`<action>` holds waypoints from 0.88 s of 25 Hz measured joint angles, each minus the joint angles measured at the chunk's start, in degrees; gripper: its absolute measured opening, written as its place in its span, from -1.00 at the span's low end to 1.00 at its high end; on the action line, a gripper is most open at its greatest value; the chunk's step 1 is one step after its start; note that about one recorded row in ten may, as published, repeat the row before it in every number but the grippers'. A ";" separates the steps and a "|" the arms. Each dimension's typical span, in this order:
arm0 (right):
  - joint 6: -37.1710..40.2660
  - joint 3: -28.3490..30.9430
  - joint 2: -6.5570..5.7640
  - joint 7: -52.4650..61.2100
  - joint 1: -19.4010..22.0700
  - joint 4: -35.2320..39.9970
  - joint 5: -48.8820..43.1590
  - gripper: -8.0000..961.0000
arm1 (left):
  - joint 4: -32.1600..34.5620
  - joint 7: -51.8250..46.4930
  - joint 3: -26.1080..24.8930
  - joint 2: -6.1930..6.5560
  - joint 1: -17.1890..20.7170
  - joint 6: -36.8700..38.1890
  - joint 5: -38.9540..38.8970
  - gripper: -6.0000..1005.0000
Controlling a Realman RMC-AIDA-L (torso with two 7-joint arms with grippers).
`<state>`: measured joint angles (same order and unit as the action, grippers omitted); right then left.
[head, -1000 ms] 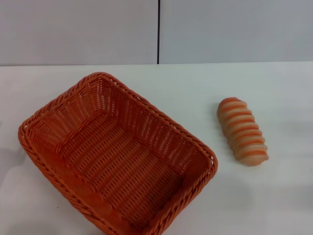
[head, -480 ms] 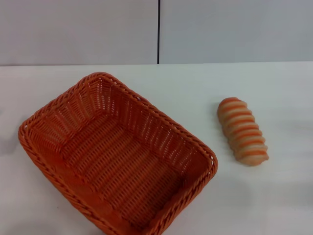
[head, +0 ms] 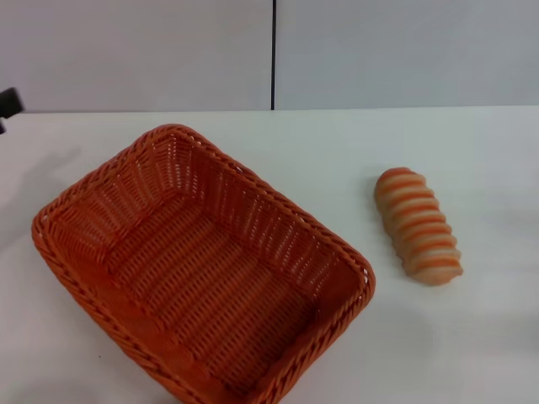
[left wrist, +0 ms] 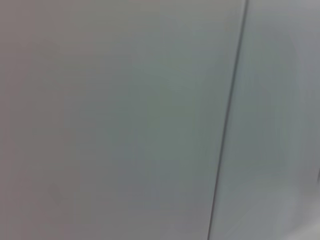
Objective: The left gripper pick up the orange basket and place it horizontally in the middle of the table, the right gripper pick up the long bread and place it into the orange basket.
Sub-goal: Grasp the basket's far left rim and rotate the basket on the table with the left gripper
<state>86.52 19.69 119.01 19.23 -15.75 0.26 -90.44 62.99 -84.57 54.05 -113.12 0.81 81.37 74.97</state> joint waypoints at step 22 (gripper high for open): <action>0.36 0.00 0.00 0.29 -0.34 -0.27 0.00 0.03 | 38.90 -46.69 12.06 -5.47 -19.18 11.62 70.78 0.41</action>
<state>86.88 19.69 119.00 19.52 -16.09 -0.02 -90.44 101.89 -131.26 66.11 -118.59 -18.37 92.99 145.75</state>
